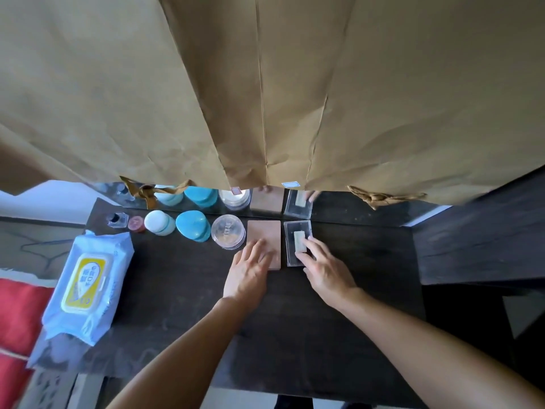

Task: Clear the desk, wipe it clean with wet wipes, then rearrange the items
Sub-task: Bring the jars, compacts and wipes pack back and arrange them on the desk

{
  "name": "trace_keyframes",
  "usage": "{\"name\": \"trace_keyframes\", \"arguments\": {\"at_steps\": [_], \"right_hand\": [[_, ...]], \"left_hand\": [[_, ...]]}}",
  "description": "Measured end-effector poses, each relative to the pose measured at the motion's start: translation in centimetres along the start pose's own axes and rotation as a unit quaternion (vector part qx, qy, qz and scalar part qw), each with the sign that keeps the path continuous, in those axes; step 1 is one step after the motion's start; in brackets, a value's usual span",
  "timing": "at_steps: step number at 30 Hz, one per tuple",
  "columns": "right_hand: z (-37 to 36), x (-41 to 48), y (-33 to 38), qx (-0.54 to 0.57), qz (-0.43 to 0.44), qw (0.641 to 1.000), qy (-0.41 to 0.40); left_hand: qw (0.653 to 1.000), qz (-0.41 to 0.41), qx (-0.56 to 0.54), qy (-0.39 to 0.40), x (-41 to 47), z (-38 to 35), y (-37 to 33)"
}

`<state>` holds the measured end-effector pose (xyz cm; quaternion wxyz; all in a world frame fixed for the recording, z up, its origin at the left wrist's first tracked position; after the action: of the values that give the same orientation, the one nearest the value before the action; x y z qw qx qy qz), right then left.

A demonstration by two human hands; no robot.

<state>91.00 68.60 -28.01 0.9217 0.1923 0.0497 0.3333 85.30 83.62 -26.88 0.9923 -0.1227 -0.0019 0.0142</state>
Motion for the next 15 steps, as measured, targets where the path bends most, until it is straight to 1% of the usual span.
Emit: {"name": "trace_keyframes", "arguments": {"at_steps": [4, 7, 9, 15], "right_hand": [[2.6, -1.9, -1.0, 0.004, -0.006, 1.000, -0.025], [5.0, -4.6, -2.9, 0.009, -0.023, 0.998, -0.050], [6.7, -6.9, -4.3, 0.012, -0.036, 0.997, -0.061], [12.0, -15.0, -8.9, 0.010, -0.047, 0.994, -0.093]], "left_hand": [[1.000, 0.009, 0.022, -0.008, -0.3, 1.4, -2.1], [1.000, 0.015, -0.009, -0.016, -0.6, 2.3, -4.8], [0.999, 0.021, -0.023, -0.007, -1.0, 2.5, -7.2], [0.998, 0.001, -0.059, -0.017, -1.9, 3.1, -16.5]]}}
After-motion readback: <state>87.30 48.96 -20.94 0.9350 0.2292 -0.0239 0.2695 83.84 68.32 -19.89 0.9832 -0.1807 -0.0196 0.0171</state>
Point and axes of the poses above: each hand's wrist, its own x-axis towards the middle knuckle, its own z-axis out of the back of the hand, y = z × x, the point moved 6 cm from there along x, towards the middle knuckle, and after that the axes turned 6 degrees about -y, right-handed, at the moved point
